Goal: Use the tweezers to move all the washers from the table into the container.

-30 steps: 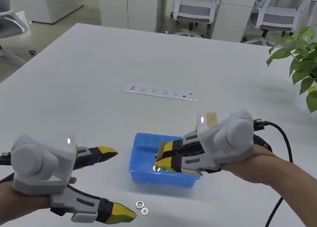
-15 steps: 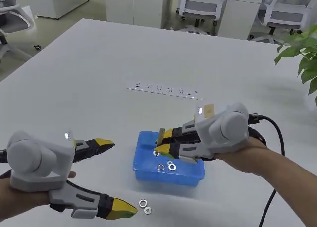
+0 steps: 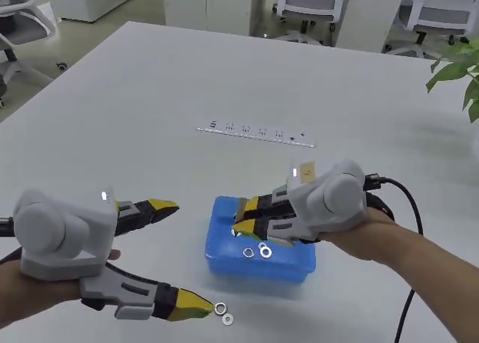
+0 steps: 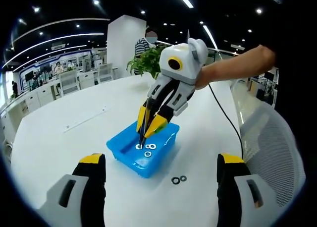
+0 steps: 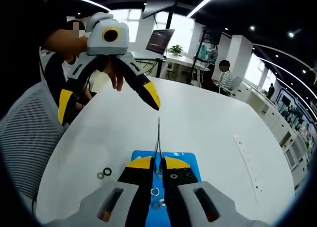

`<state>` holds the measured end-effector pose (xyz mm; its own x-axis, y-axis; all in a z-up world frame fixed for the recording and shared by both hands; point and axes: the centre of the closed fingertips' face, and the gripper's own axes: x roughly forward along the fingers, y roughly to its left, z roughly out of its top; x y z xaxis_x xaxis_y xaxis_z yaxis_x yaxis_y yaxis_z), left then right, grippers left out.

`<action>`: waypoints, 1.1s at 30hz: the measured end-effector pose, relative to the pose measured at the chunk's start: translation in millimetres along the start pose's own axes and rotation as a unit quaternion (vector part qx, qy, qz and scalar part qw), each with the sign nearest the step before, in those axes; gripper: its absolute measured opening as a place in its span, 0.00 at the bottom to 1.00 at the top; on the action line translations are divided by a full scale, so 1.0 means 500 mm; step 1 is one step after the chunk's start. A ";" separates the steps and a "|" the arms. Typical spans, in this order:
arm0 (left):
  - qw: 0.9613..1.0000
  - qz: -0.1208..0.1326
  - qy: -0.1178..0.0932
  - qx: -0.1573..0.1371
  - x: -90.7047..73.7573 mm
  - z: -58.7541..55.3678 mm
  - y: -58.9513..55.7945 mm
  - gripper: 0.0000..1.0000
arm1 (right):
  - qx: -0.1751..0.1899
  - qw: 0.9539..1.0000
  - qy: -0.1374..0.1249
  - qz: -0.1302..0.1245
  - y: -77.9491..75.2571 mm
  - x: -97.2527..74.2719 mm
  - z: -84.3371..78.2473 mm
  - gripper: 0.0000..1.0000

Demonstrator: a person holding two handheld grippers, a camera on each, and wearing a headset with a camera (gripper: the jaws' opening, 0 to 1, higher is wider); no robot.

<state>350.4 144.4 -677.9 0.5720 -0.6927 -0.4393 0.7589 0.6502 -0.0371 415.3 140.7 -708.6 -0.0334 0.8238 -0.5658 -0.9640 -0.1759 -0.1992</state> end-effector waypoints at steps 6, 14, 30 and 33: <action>1.000 0.000 0.000 0.002 0.004 0.003 0.010 0.98 | 0.003 1.000 0.004 0.005 -0.002 0.017 -0.016 0.08; 1.000 0.004 -0.002 0.014 0.016 0.010 0.033 0.91 | 0.012 1.000 0.007 0.008 -0.006 0.032 -0.032 0.08; 0.999 0.035 -0.006 0.036 0.042 0.022 0.091 0.58 | 0.029 0.999 0.012 0.014 -0.002 0.047 -0.059 0.08; 0.999 0.028 -0.006 0.041 0.053 0.025 0.092 0.51 | 0.031 0.999 0.013 0.016 -0.002 0.052 -0.061 0.08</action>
<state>404.4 152.2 -680.2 0.6170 -0.6603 -0.4281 0.7487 0.6601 0.0610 423.3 145.6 -747.5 -0.0589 0.8040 -0.5917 -0.9770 -0.1681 -0.1312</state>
